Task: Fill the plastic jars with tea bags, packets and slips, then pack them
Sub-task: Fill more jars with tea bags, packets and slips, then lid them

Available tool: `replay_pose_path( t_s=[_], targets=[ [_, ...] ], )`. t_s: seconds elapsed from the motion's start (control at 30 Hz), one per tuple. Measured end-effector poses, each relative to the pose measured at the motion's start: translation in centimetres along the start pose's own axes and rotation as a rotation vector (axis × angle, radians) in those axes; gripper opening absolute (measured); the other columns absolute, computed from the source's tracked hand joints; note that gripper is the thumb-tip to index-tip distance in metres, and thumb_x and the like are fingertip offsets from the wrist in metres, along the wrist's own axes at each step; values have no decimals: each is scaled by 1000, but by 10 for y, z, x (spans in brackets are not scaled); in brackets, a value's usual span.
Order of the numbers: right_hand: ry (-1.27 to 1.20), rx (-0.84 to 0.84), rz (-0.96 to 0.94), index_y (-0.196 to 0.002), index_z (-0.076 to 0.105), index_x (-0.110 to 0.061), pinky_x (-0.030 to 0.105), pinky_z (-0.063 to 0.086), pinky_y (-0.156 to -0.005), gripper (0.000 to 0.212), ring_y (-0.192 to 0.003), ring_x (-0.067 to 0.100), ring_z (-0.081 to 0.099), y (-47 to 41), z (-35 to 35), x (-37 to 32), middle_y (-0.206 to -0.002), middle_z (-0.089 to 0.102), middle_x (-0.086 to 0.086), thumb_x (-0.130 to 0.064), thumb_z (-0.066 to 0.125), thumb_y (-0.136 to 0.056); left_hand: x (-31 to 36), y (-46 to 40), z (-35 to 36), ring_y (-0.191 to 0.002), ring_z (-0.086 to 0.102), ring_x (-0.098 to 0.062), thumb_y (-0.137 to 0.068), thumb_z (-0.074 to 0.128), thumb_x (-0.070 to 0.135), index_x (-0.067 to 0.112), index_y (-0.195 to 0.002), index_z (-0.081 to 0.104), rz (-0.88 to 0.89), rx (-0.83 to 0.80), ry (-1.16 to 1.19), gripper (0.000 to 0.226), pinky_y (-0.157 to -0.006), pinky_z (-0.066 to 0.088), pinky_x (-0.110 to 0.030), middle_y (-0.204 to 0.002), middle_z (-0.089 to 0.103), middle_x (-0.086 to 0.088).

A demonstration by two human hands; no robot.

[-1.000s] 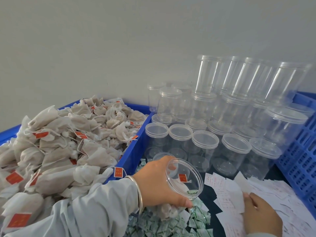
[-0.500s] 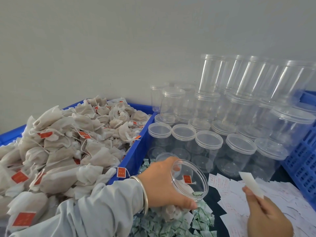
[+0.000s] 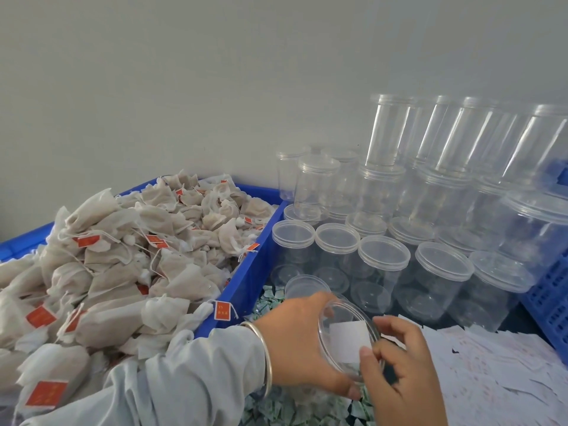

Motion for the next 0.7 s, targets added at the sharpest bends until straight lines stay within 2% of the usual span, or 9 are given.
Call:
replay_pose_path(
  t_s=[0.1, 0.2, 0.27, 0.3, 0.33, 0.37, 0.5, 0.6, 0.7],
  targets=[
    [55, -62, 119, -39, 47, -23, 28, 38, -83, 49, -98, 5, 49, -6, -4, 2, -103, 47, -29, 0, 76, -70, 3, 0, -2, -109, 49, 2, -49, 77, 66, 45, -123, 34, 30, 19, -27, 89, -89, 38, -14, -123, 50, 25],
    [71, -307, 208, -34, 49, -27, 10, 34, -75, 50, -94, -2, 51, -16, -2, 4, -101, 53, -21, -10, 77, -72, 6, 1, -2, -105, 48, 6, -50, 78, 62, 50, -119, 31, 74, 35, -54, 85, -84, 35, -7, -119, 49, 27],
    [146, -466, 227, -43, 57, -33, 5, 32, -71, 39, -92, -5, 50, -18, 2, 2, -102, 52, -18, -23, 74, -77, 6, 1, -1, -104, 48, 4, -51, 78, 62, 47, -122, 30, 89, 31, -80, 87, -84, 35, -9, -117, 48, 26],
    [195, -514, 214, -57, 62, -35, 5, 33, -70, 24, -93, -5, 50, -19, 3, 1, -104, 51, -18, -31, 71, -80, 6, 1, -1, -103, 48, 3, -51, 78, 62, 46, -124, 30, 91, 27, -94, 89, -84, 35, -10, -115, 47, 26],
    [245, -517, 190, -72, 64, -35, 6, 34, -69, 11, -92, -5, 50, -21, 1, -3, -104, 49, -18, -38, 68, -81, 5, 1, 0, -101, 49, 3, -50, 78, 63, 46, -124, 29, 89, 28, -94, 90, -82, 35, -9, -112, 46, 27],
    [284, -508, 164, -78, 63, -35, 6, 35, -69, 9, -91, -5, 50, -23, -2, -5, -103, 48, -18, -43, 65, -81, 4, 1, 0, -100, 49, 5, -49, 78, 63, 47, -123, 30, 83, 33, -79, 90, -79, 34, -6, -109, 45, 30],
    [314, -327, 43, -79, 43, -46, 1, 33, -74, 21, -92, -9, 46, -21, -19, -23, -104, 38, -32, -45, 64, -81, 4, 2, -2, -105, 49, 11, -46, 79, 64, 48, -125, 34, 64, 64, 26, 92, -82, 35, -3, -114, 46, 33],
    [248, -137, -212, -97, 51, -50, 5, 34, -76, 25, -102, -7, 46, -16, -32, -37, -119, 41, -30, -45, 64, -76, 6, 2, -4, -105, 50, 11, -48, 79, 62, 46, -124, 39, 57, 95, 76, 88, -87, 41, -8, -114, 50, 29],
    [358, -309, -355, -105, 61, -44, 10, 36, -88, 39, -122, -10, 41, -12, -31, -49, -130, 44, -26, -64, 42, -77, 7, 2, -7, -103, 52, 13, -53, 79, 57, 45, -123, 42, 64, 135, 119, 80, -89, 44, -10, -113, 54, 26]
  ],
)
Point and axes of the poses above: each hand's wrist, its own y-axis away from the middle knuckle, its own z-axis out of the palm, x = y × z, the point moved 4 cm from there along -y, towards the middle knuckle
